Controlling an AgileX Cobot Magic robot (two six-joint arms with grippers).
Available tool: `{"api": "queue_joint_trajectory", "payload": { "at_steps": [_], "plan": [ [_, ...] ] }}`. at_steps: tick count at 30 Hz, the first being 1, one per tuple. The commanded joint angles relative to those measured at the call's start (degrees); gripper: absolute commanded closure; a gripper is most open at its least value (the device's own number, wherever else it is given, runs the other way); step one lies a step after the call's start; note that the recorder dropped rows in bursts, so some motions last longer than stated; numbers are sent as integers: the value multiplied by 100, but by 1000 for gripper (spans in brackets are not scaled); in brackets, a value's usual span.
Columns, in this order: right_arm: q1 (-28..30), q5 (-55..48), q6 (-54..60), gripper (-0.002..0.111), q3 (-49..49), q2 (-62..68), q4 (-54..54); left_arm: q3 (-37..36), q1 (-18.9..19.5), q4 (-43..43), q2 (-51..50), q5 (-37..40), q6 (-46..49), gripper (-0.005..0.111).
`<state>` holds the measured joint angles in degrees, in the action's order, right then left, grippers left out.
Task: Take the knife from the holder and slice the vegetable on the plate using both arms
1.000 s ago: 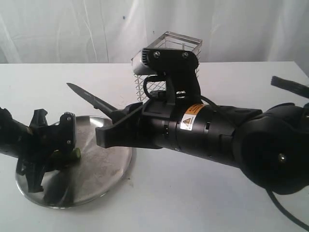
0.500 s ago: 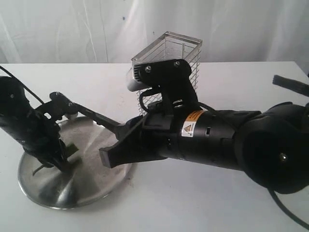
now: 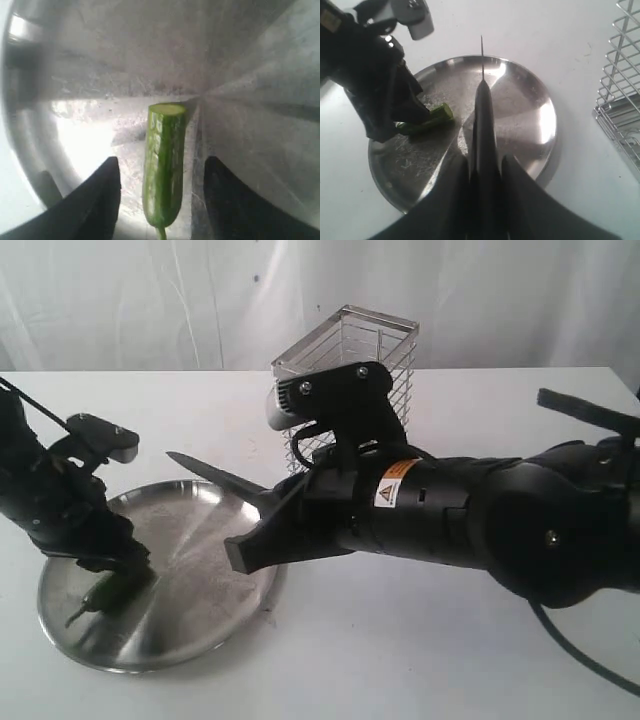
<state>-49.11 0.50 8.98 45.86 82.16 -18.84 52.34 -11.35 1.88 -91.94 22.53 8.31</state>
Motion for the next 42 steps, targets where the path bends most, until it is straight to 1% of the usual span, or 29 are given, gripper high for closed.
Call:
{"api": "queue_joint_trajectory", "payload": {
  "at_steps": [1,8,12,16,21,27,30,38,42],
  "plan": [
    [62,78,127,108,85,4,71,-26,-7,-26,752,457,-64,52],
    [26,-370,116,108,85,135,71,-26,-7,-106,1755,605,-102,52],
    [-289,-205,260,108,85,233,86,-36,-7,-106,2050,712,-147,52],
    [-526,-50,377,108,85,424,86,-60,-7,-106,2062,750,-228,52],
    [-578,394,518,108,85,718,68,-429,-7,-106,2062,414,-293,52],
    [-778,605,518,108,85,841,48,-1032,-7,-106,2062,-504,-559,52],
    [-869,741,518,108,85,841,48,-1188,-7,-106,2062,-783,-666,52],
    [-869,655,422,108,85,1236,36,-1191,-7,-106,2062,-823,-684,52],
    [-869,785,384,108,85,1384,25,-1191,-7,-106,2062,-883,-684,52]
  ]
}}
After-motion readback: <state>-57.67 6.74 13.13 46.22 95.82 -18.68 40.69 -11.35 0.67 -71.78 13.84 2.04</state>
